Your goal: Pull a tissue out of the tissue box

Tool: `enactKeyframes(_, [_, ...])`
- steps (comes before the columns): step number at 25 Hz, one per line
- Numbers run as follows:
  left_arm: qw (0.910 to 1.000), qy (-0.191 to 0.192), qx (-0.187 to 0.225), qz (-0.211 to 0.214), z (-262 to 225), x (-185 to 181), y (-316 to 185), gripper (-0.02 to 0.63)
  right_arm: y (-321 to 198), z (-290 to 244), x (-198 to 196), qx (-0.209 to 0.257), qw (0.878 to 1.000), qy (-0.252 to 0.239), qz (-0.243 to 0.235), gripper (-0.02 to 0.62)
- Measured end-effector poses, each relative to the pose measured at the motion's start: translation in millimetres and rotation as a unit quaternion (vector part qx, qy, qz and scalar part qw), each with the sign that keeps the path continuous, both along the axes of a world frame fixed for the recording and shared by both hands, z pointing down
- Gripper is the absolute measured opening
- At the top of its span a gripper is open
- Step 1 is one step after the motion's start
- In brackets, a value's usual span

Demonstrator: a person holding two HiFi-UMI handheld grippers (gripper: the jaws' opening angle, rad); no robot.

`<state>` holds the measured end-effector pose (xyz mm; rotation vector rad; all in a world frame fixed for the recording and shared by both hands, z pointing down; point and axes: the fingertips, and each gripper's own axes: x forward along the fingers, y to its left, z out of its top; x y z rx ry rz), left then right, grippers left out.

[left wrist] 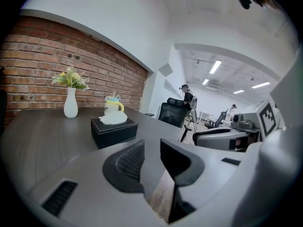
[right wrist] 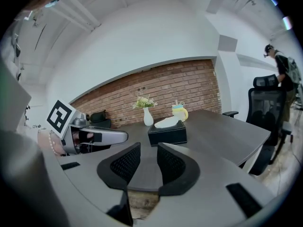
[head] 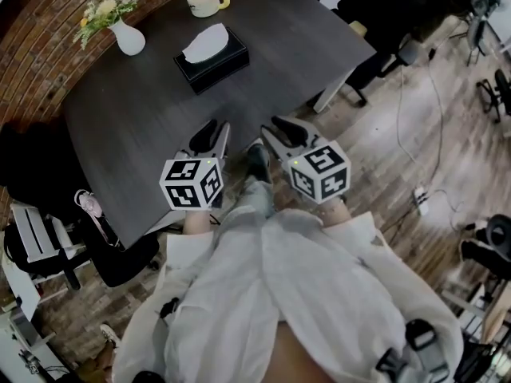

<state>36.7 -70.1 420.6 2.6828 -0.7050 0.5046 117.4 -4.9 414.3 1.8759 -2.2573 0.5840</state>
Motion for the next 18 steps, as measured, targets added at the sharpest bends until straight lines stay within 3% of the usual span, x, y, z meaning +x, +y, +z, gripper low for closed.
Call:
enactKeyframes(7, [1.0, 0.003, -0.004, 0.0, 6.1, 29.0, -50.5, 0.1, -44.9, 6.6, 30.5, -0.007, 1.0, 0.003, -0.004, 0.107])
enactKeyframes(18, [0.9994, 0.012, 0.015, -0.027, -13.4, 58.9, -159.6, 0.1, -160.5, -11.0, 75.0, -0.009, 0.999, 0.034, -0.034, 0.107])
